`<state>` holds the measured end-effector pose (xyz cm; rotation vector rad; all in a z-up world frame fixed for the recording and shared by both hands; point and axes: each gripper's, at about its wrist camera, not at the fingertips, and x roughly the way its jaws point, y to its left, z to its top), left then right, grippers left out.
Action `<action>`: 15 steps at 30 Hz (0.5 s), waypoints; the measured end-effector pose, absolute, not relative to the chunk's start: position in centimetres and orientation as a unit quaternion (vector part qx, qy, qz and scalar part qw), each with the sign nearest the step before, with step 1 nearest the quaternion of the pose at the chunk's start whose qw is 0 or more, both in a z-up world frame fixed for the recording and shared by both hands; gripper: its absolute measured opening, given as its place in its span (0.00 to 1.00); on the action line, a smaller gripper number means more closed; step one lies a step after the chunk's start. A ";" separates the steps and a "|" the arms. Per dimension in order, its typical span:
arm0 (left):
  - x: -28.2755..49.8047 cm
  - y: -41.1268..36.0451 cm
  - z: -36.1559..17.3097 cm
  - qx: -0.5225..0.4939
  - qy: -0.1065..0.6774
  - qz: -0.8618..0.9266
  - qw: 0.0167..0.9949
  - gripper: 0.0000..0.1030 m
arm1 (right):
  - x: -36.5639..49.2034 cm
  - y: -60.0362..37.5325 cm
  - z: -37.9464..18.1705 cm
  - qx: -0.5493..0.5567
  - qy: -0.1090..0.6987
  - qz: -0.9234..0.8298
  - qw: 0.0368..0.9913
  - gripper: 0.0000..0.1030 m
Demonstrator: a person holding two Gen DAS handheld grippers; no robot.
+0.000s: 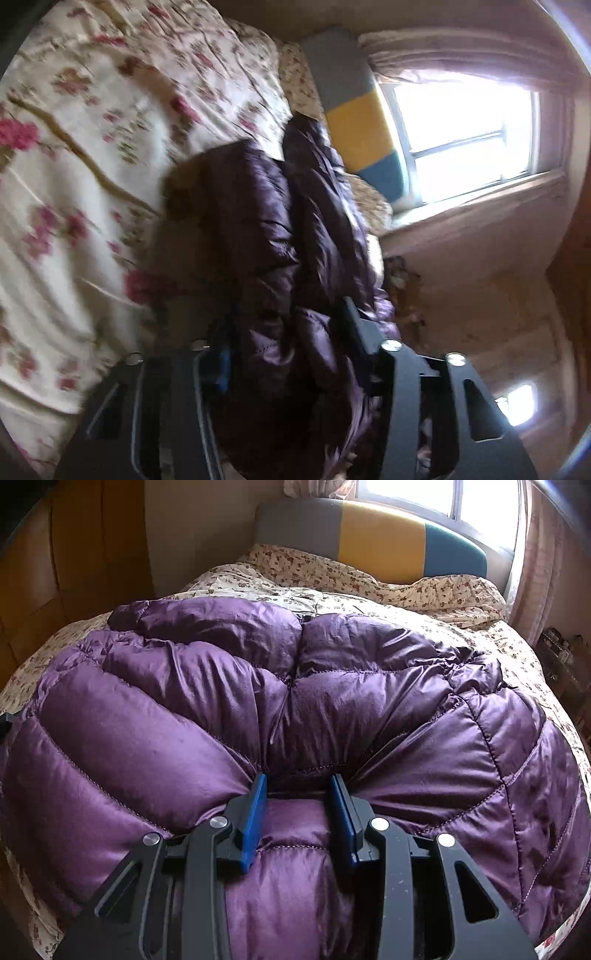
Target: Fold large clothes
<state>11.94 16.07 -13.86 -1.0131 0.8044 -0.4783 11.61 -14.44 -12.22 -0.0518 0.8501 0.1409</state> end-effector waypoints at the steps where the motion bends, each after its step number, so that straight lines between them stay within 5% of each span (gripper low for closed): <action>1: 11.8 15.9 -13.6 -0.466 0.368 -0.228 0.772 0.36 | 11.6 -14.4 -12.2 -0.024 0.411 0.068 0.909 0.34; 6: 11.7 14.5 -10.6 -0.430 0.354 -0.257 0.790 0.18 | 11.5 -15.1 -12.4 -0.018 0.410 0.073 0.909 0.34; 15: 11.5 8.6 -3.1 -0.340 0.337 -0.291 0.828 0.17 | 11.2 -15.5 -12.2 -0.020 0.406 0.073 0.911 0.34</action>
